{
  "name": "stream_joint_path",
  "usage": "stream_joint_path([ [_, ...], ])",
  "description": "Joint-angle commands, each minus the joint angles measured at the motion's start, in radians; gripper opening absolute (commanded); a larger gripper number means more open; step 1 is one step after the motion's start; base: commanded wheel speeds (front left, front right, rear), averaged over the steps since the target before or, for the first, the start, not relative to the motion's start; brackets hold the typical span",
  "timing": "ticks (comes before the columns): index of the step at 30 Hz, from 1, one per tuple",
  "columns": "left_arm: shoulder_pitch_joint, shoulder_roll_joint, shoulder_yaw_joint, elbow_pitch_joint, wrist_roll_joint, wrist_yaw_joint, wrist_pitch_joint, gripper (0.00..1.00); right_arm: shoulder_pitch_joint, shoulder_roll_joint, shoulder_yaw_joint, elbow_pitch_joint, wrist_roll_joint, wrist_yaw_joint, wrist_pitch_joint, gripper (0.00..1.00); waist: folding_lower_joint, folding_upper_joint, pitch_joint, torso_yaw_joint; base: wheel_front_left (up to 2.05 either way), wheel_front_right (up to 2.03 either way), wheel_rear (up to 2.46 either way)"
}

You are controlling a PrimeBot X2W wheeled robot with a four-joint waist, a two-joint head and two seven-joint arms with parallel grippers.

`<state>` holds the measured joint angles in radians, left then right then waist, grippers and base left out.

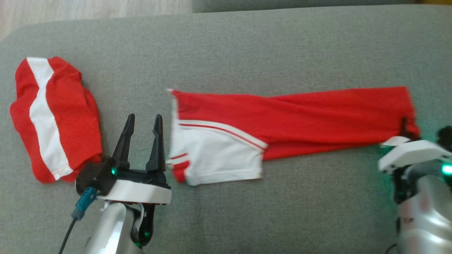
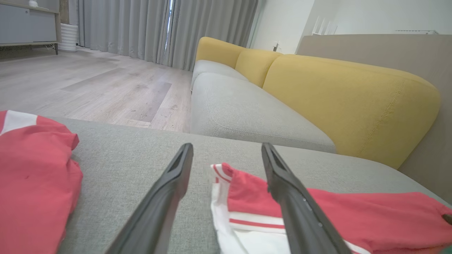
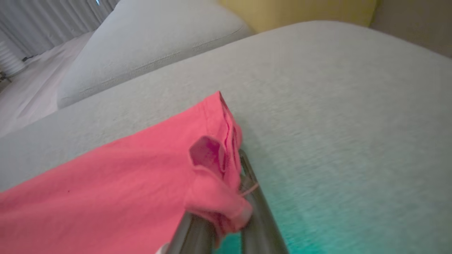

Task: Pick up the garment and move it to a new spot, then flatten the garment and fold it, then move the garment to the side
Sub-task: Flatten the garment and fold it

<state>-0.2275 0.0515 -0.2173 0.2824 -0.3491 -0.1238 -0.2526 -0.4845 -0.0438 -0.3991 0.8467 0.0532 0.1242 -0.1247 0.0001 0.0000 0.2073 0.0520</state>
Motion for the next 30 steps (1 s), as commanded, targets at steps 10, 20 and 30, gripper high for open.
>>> stream_joint_path([
  [10,-0.004,0.000,0.014,-0.050,0.009,-0.005,-0.009,1.00,0.011,-0.092,-0.205,-0.160,-0.067,0.007,0.033,0.00,-0.0001,0.0000,-0.038,-0.028,0.00,0.00,0.00],
  [20,0.015,-0.001,0.003,-0.068,-0.003,-0.006,-0.009,1.00,0.033,-0.020,-0.062,-0.283,-0.020,0.007,0.065,0.00,-0.0001,0.0000,-0.115,-0.007,0.00,0.00,0.00],
  [30,0.054,-0.001,0.017,-0.067,-0.015,-0.005,-0.009,1.00,0.127,-0.007,0.262,-0.388,0.189,0.007,0.106,0.00,-0.0001,0.0000,-0.172,0.082,0.00,0.00,0.00],
])
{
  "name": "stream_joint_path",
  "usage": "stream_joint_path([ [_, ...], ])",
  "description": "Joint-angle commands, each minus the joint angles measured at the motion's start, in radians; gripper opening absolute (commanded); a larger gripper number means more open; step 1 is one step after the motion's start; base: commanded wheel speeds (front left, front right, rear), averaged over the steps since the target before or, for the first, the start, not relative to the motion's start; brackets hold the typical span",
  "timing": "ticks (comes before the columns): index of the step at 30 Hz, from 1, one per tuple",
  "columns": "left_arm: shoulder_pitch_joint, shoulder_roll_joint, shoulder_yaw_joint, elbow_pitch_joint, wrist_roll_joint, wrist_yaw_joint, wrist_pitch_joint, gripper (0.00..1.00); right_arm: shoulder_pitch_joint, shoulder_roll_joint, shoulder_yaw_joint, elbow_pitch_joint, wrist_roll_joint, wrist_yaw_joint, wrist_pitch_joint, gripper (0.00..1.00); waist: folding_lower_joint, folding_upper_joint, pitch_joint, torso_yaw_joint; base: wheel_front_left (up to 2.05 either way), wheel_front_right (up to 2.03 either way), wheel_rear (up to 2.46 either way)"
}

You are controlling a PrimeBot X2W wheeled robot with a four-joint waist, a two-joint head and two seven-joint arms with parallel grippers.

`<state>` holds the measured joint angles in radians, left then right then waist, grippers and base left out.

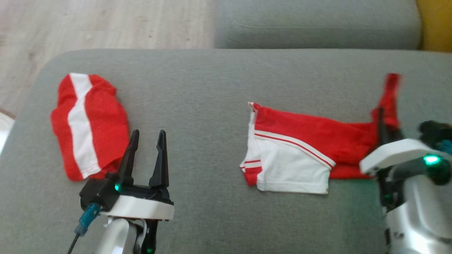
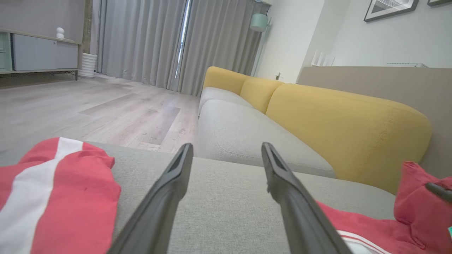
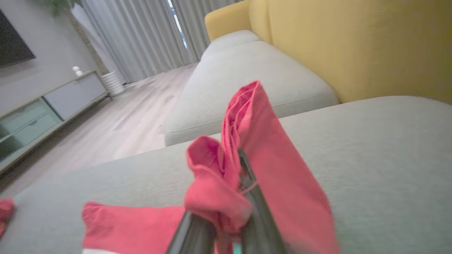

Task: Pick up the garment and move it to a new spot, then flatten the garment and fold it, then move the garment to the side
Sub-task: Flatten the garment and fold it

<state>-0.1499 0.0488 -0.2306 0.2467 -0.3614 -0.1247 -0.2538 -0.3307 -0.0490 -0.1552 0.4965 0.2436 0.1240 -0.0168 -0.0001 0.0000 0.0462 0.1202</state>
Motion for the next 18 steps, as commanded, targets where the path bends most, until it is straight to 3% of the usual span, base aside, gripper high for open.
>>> stream_joint_path([
  [1,-0.019,0.002,0.032,-0.030,-0.003,-0.004,-0.008,1.00,-0.019,-0.002,0.049,-0.041,0.018,0.007,-0.001,0.00,0.0001,0.0000,-0.014,0.022,0.00,0.00,0.00],
  [9,-0.013,0.002,0.014,-0.026,-0.013,-0.004,-0.008,1.00,-0.006,-0.001,0.232,0.001,0.117,0.007,-0.028,0.00,0.0001,0.0000,-0.016,0.093,0.00,0.00,0.00],
  [18,-0.025,0.001,0.002,-0.020,-0.016,-0.003,-0.008,1.00,-0.034,-0.001,0.351,0.121,0.179,0.007,-0.083,0.00,0.0001,0.0000,0.014,0.169,0.00,0.00,0.00],
])
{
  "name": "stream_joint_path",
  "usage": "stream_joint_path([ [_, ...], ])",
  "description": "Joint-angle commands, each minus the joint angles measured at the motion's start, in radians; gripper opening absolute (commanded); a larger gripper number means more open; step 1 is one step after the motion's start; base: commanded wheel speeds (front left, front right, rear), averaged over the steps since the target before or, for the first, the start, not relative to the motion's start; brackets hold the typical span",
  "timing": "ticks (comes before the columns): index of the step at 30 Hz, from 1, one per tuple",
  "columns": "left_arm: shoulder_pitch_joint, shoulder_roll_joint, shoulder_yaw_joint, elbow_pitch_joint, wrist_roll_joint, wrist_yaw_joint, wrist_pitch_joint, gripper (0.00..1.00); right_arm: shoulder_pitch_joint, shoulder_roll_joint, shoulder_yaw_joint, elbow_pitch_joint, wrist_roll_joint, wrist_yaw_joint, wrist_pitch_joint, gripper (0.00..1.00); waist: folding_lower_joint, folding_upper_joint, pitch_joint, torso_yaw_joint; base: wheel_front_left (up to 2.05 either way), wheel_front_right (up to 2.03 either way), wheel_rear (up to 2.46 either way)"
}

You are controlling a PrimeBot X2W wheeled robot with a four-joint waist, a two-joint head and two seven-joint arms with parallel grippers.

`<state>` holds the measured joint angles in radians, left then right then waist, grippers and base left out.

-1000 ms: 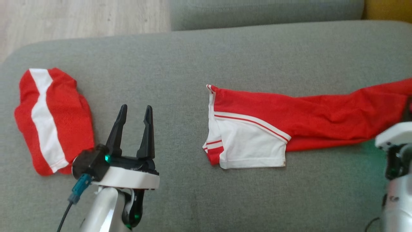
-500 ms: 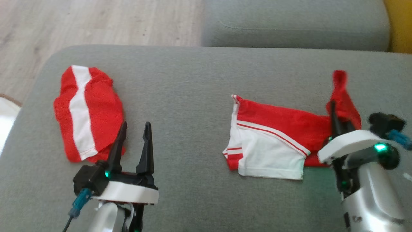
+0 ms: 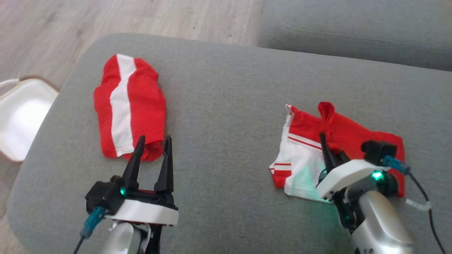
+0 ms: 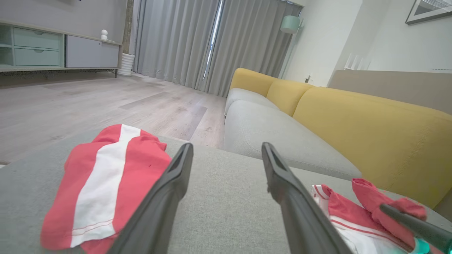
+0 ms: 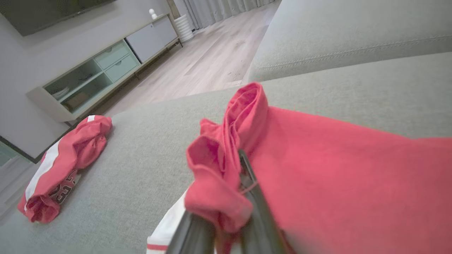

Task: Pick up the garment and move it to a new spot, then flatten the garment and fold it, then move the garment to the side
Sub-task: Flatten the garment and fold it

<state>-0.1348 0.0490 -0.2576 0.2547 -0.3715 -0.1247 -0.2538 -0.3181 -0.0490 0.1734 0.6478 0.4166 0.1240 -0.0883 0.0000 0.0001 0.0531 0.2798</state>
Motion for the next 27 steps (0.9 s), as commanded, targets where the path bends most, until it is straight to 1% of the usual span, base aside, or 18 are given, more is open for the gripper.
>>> stream_joint_path([
  [1,-0.042,0.001,0.028,-0.028,-0.005,-0.003,-0.008,1.00,-0.051,-0.001,0.033,-0.015,0.012,0.007,-0.021,0.00,0.0000,-0.0001,0.010,0.016,0.00,0.00,0.00],
  [10,-0.057,0.001,0.022,-0.012,-0.008,-0.004,-0.008,1.00,-0.109,-0.001,0.161,0.096,0.089,0.007,-0.070,0.00,0.0000,-0.0001,0.033,0.038,0.00,0.00,0.00],
  [11,-0.059,0.001,0.021,-0.011,-0.008,-0.004,-0.008,1.00,-0.115,-0.001,0.175,0.109,0.096,0.007,-0.071,1.00,0.0000,-0.0001,0.034,0.038,0.00,0.00,0.00],
  [16,-0.062,0.001,0.027,-0.004,-0.005,-0.003,-0.008,1.00,-0.127,-0.001,0.285,0.123,0.158,0.007,-0.064,1.00,0.0000,-0.0001,0.032,0.026,0.00,0.00,0.00],
  [17,-0.062,0.001,0.027,-0.004,-0.005,-0.003,-0.008,1.00,-0.127,-0.001,0.285,0.123,0.158,0.007,-0.064,1.00,0.0000,-0.0001,0.032,0.026,0.00,0.00,0.00],
  [21,-0.061,0.001,0.034,-0.002,0.000,-0.003,-0.008,1.00,-0.132,-0.001,0.349,0.104,0.191,0.007,-0.068,1.00,0.0000,-0.0001,0.021,0.000,0.00,0.00,0.00],
  [24,-0.057,0.001,0.040,-0.005,0.001,-0.003,-0.008,1.00,-0.142,-0.001,0.361,0.087,0.184,0.007,-0.086,1.00,0.0000,-0.0001,0.007,-0.029,0.00,0.00,0.00],
  [27,-0.053,0.001,0.048,-0.015,0.001,-0.003,-0.008,1.00,-0.156,-0.001,0.320,0.086,0.131,0.007,-0.113,1.00,0.0000,-0.0001,-0.005,-0.067,0.00,0.00,0.00],
])
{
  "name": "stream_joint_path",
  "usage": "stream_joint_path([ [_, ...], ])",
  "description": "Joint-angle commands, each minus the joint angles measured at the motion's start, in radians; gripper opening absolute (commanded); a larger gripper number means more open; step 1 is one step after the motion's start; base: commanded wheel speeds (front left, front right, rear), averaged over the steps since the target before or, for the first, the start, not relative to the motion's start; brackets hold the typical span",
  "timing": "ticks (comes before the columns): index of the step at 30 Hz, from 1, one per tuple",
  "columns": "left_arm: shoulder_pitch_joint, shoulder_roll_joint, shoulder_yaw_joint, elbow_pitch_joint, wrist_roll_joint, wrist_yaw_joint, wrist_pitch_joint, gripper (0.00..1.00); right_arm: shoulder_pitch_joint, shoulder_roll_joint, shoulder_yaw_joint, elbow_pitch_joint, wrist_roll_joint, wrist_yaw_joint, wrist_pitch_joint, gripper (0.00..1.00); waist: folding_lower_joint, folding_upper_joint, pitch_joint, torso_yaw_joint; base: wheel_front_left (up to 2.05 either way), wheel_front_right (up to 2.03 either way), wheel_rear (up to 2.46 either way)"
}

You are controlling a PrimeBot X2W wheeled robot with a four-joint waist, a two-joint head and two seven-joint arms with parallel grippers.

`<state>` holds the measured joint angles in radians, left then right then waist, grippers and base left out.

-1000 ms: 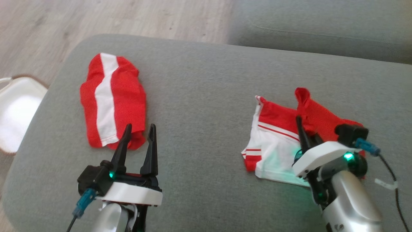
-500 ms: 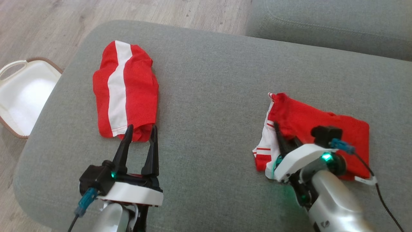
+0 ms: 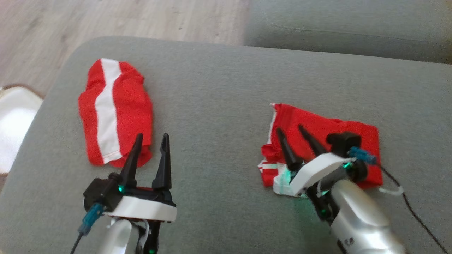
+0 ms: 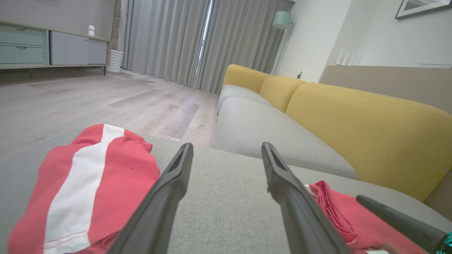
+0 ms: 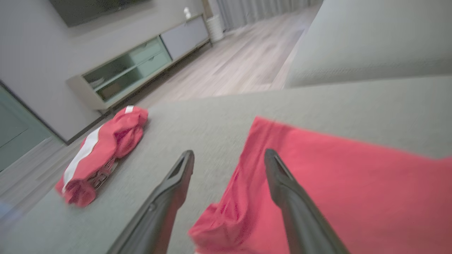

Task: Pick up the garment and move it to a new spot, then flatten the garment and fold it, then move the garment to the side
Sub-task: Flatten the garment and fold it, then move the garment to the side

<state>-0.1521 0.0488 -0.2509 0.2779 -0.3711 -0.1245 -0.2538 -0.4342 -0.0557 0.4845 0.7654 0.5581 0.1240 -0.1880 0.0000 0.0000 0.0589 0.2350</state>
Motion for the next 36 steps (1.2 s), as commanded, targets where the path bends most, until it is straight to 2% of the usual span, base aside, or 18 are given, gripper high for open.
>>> stream_joint_path([
  [1,-0.033,0.001,0.045,-0.042,0.000,-0.002,-0.008,1.00,-0.044,0.005,-0.013,-0.033,-0.039,0.007,-0.024,1.00,0.0000,0.0000,-0.014,-0.036,0.00,0.00,0.00],
  [10,-0.022,0.001,0.057,-0.083,0.000,0.004,-0.008,1.00,0.024,-0.039,-0.283,-0.161,-0.295,0.007,-0.067,1.00,0.0000,0.0000,-0.024,-0.158,0.00,0.00,0.00],
  [17,-0.006,0.001,0.070,-0.089,0.001,0.016,-0.008,1.00,0.174,-0.014,-0.448,-0.332,-0.412,0.007,-0.071,1.00,0.0000,0.0000,-0.024,-0.214,0.00,0.00,0.00],
  [25,0.032,0.001,0.087,-0.079,0.030,0.019,-0.008,1.00,0.274,0.004,-0.490,-0.434,-0.443,0.007,-0.066,1.00,0.0000,0.0000,-0.017,-0.239,0.00,0.00,0.00],
  [36,0.011,0.001,0.057,-0.086,0.030,0.014,-0.008,1.00,0.266,0.005,-0.500,-0.460,-0.441,0.007,-0.025,1.00,0.0000,0.0000,0.017,-0.208,0.00,0.00,0.00],
])
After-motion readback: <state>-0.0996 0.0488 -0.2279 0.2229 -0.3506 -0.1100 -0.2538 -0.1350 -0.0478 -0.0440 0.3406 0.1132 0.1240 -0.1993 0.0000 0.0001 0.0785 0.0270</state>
